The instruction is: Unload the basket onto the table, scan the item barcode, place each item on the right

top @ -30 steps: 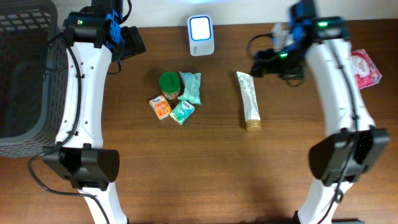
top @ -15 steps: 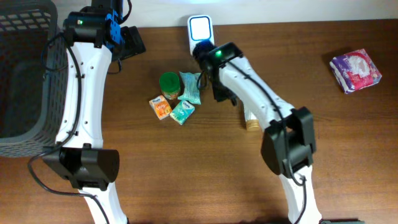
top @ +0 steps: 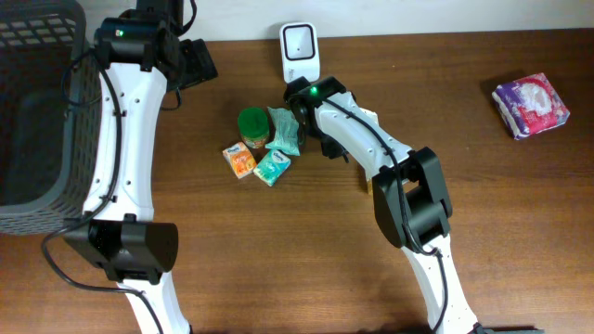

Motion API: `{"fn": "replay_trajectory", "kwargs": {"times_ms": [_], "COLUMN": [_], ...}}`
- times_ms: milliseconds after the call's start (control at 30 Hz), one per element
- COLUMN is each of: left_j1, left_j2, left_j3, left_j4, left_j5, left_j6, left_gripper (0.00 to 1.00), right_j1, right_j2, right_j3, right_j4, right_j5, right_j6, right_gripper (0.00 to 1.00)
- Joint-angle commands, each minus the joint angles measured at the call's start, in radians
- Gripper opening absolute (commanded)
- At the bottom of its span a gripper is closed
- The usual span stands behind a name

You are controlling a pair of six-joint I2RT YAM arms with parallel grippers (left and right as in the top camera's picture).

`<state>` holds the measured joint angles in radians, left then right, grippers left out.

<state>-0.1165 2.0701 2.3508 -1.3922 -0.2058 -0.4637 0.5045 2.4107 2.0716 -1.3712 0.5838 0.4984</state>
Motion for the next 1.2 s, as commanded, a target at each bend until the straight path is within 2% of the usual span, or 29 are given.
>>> {"fn": "replay_trajectory", "kwargs": {"times_ms": [0,200,300,367,400,500,700,833,1100,1167], "left_j1": [-0.001,-0.001,-0.001,-0.001,-0.001,-0.001,-0.001,-0.001,-0.001,-0.001], "left_j2": [0.006,0.006,0.006,0.006,0.006,0.006,0.006,0.006,0.006,0.006], "left_j3": [-0.002,-0.002,-0.002,-0.002,-0.002,-0.002,-0.002,-0.002,-0.002,-0.002], "left_j4": [-0.001,-0.001,-0.001,-0.001,-0.001,-0.001,-0.001,-0.001,-0.001,-0.001], "left_j5": [0.0,0.0,0.0,0.0,0.0,0.0,0.0,0.0,0.0,0.0], "left_j6": [0.01,0.01,0.01,0.01,0.01,0.01,0.01,0.01,0.01,0.01], "left_gripper": [0.99,0.99,0.99,0.99,0.99,0.99,0.99,0.99,0.99,0.99], "right_j1": [-0.003,-0.041,-0.063,-0.074,-0.083,-0.106,-0.205,-0.307,-0.348,-0.312], "right_j2": [0.032,0.032,0.032,0.032,0.032,0.031,0.03,0.031,0.031,0.031], "right_j3": [-0.034,-0.122,-0.131,-0.131,-0.127,-0.08,0.193,0.266,0.256,0.256], "right_j4": [0.031,0.09,0.096,0.114,0.12,0.097,-0.048,-0.102,-0.134,-0.134], "right_j5": [0.038,0.031,0.028,-0.015,-0.062,-0.173,-0.639,-0.941,-0.93,-0.807], "right_j6": [0.004,0.004,-0.008,-0.087,-0.126,-0.16,-0.327,-0.43,-0.435,-0.415], "right_gripper": [0.56,0.53,0.41,0.31,0.23,0.2,0.08,0.07,0.24,0.27]}}
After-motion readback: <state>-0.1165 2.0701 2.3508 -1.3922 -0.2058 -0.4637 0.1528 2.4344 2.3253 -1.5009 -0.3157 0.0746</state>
